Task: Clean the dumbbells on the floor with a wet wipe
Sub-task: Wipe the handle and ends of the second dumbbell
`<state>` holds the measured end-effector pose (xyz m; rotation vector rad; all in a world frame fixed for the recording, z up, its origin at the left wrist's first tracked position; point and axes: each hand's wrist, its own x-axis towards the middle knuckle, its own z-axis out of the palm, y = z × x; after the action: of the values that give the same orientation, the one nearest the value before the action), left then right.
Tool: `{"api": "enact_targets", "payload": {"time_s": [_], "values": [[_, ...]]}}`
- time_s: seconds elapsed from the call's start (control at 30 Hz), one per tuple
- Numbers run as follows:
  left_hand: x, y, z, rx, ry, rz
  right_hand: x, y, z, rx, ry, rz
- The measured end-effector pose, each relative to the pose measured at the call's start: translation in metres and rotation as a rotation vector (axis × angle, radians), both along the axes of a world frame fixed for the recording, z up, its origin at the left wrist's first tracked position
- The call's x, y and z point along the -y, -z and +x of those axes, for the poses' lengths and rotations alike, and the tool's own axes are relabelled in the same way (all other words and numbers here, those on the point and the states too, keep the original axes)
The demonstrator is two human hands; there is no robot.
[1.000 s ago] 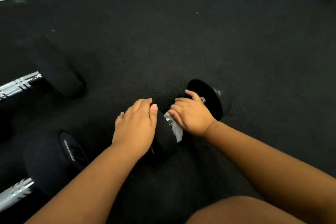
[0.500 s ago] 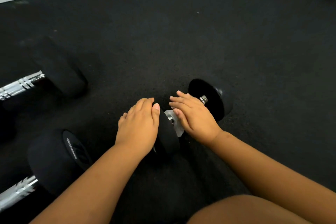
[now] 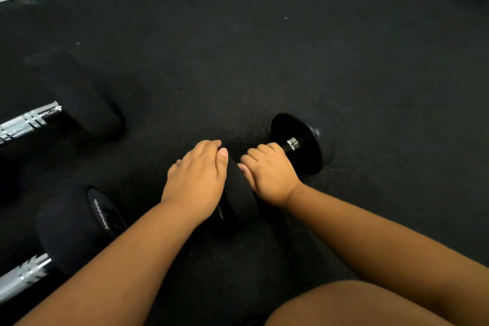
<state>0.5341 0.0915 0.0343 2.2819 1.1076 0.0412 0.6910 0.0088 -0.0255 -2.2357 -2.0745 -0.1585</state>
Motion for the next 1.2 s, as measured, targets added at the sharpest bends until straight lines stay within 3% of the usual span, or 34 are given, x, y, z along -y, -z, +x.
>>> {"api": "enact_targets", "payload": {"time_s": [0.1,0.2,0.33,0.4,0.67,0.77,0.83,0.9,0.93,1.0,1.1,1.2], "values": [[0.007,-0.001,-0.002,0.005,0.004,0.037,0.014,0.012,0.010,0.052,-0.112,0.065],[0.009,0.000,-0.002,0.001,-0.003,0.032,0.003,0.001,0.007,0.044,-0.068,0.002],[0.003,0.000,0.000,0.000,-0.031,-0.021,-0.023,-0.015,0.002,-0.033,0.015,-0.168],[0.001,0.000,0.000,0.003,-0.036,-0.036,-0.025,-0.018,0.008,-0.142,0.024,-0.154],[-0.004,-0.002,0.001,-0.013,-0.045,-0.067,0.008,-0.056,0.001,-1.215,0.706,0.396],[-0.005,-0.002,0.001,0.004,-0.051,-0.079,0.041,-0.056,-0.010,-1.493,1.071,0.268],[-0.004,-0.001,0.000,0.022,-0.057,-0.072,0.060,-0.052,-0.013,-1.794,1.337,0.171],[-0.003,0.000,0.000,0.033,-0.061,-0.071,0.069,-0.047,-0.012,-2.156,1.547,0.216],[-0.002,0.000,0.000,0.032,-0.060,-0.072,0.070,-0.044,-0.010,-2.243,1.605,0.295],[-0.002,0.001,0.000,0.033,-0.062,-0.072,0.063,-0.048,-0.010,-2.365,1.573,0.491],[-0.002,0.002,0.000,0.042,-0.070,-0.076,0.044,-0.058,-0.015,-2.524,1.340,0.875],[-0.001,0.002,0.000,0.057,-0.073,-0.083,0.030,-0.061,-0.023,-2.473,1.278,0.983]]}}
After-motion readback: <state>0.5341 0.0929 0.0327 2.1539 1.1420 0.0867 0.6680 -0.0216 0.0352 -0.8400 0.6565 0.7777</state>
